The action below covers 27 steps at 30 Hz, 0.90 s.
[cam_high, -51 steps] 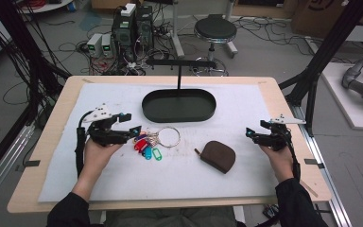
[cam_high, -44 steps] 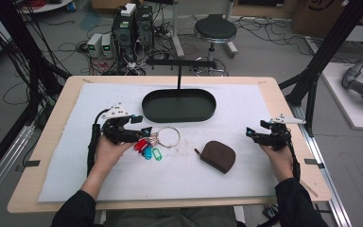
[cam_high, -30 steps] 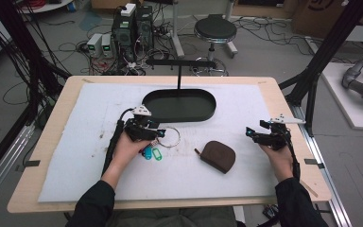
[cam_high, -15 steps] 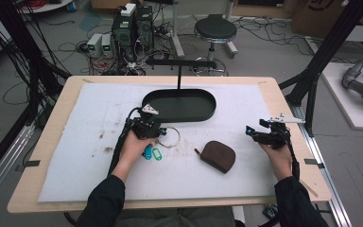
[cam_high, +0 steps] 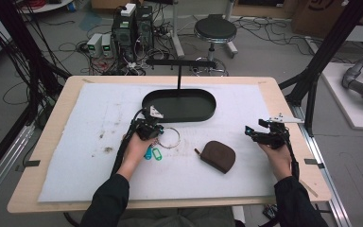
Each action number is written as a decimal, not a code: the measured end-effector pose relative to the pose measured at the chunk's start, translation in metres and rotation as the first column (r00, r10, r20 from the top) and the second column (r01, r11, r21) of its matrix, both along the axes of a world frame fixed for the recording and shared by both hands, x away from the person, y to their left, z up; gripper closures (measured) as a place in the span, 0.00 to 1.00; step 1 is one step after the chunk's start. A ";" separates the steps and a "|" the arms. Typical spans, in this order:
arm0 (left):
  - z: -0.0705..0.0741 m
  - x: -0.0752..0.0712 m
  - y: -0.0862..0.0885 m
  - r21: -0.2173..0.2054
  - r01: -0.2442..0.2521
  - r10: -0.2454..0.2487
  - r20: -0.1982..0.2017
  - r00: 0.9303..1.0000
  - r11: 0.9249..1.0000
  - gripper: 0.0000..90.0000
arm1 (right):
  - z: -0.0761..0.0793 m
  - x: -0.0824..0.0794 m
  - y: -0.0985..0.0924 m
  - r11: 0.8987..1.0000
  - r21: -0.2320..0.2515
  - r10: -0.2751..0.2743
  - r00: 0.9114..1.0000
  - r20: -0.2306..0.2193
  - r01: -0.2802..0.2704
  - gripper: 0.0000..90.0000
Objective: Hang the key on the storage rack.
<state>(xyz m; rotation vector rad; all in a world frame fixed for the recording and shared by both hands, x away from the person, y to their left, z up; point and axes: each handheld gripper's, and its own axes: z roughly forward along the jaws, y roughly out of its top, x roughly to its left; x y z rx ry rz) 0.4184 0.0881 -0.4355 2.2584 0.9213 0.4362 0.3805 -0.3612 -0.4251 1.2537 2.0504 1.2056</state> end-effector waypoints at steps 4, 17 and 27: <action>-0.001 0.003 0.004 -0.038 0.000 -0.001 -0.015 1.000 0.999 0.91 | -0.001 0.001 0.001 1.000 -0.003 0.007 1.000 0.002 -0.007 0.28; 0.001 0.003 0.009 -0.112 0.030 -0.034 -0.039 0.999 0.993 0.96 | 0.002 -0.001 0.000 1.000 0.006 0.004 1.000 0.010 -0.004 0.28; 0.035 -0.025 0.021 -0.178 0.116 -0.103 0.081 0.991 0.977 0.96 | 0.002 -0.002 -0.002 1.000 0.024 -0.002 1.000 0.006 0.002 0.28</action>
